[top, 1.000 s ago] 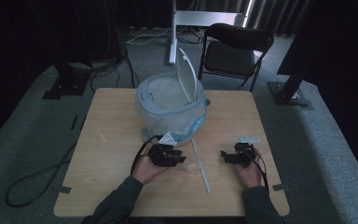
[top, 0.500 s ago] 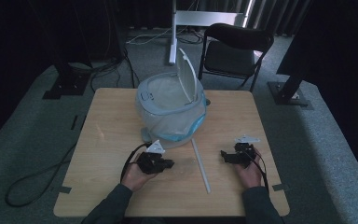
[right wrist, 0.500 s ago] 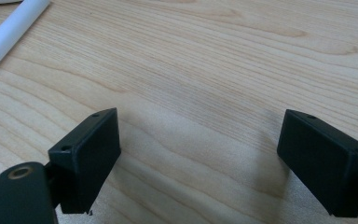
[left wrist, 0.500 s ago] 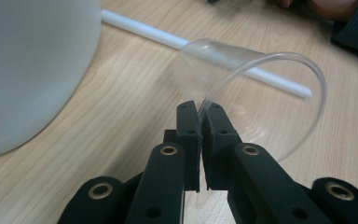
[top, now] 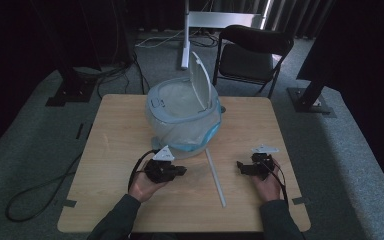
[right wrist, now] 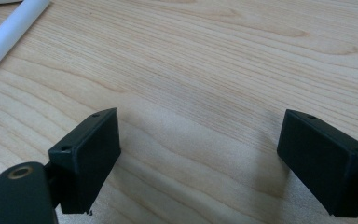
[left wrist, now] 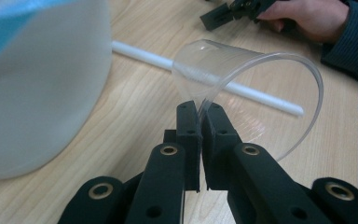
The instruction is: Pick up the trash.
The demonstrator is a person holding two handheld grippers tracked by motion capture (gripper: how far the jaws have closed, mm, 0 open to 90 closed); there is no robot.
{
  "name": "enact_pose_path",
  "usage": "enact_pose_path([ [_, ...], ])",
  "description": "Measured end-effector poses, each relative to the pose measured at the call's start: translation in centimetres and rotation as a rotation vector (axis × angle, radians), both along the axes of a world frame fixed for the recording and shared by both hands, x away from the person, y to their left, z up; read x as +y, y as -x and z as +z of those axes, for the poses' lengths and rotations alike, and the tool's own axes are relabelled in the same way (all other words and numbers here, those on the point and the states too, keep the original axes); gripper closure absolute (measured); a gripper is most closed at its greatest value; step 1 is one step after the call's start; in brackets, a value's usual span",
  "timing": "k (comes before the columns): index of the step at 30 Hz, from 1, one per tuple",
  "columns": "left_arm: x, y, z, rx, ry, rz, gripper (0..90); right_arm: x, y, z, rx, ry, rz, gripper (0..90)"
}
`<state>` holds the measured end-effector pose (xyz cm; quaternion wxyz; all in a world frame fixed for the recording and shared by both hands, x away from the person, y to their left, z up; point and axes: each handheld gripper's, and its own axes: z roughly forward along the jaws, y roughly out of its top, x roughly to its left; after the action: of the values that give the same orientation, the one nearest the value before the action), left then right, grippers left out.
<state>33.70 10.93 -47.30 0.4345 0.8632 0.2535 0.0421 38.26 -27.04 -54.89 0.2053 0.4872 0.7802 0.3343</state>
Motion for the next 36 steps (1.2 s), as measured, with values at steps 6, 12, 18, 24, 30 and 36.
enact_pose_path([
  [6, 0.0, 0.0, 1.1, -0.027, 0.013, -0.003, 86.3, 0.0, 0.0, 0.0, 0.000, 0.000, 0.000, 12.1],
  [12, -0.1, 0.1, 2.3, -0.054, 0.026, -0.015, 86.3, 0.0, 0.0, 0.0, 0.000, 0.000, 0.000, 12.1],
  [18, -0.2, 0.0, 3.5, -0.071, 0.049, -0.029, 86.3, 0.0, 0.0, 0.0, 0.000, 0.000, -0.001, 12.1],
  [24, -0.2, -0.1, 4.5, -0.094, 0.060, -0.032, 86.2, 0.0, 0.0, 0.0, 0.000, 0.000, -0.001, 12.1],
  [30, -0.1, -0.1, 5.3, -0.102, 0.087, -0.039, 86.2, 0.0, 0.0, 0.0, 0.000, 0.000, -0.002, 12.1],
  [36, 0.0, -0.1, 6.0, -0.114, 0.100, -0.041, 86.2, 0.0, 0.0, 0.0, 0.000, 0.000, -0.003, 12.1],
])
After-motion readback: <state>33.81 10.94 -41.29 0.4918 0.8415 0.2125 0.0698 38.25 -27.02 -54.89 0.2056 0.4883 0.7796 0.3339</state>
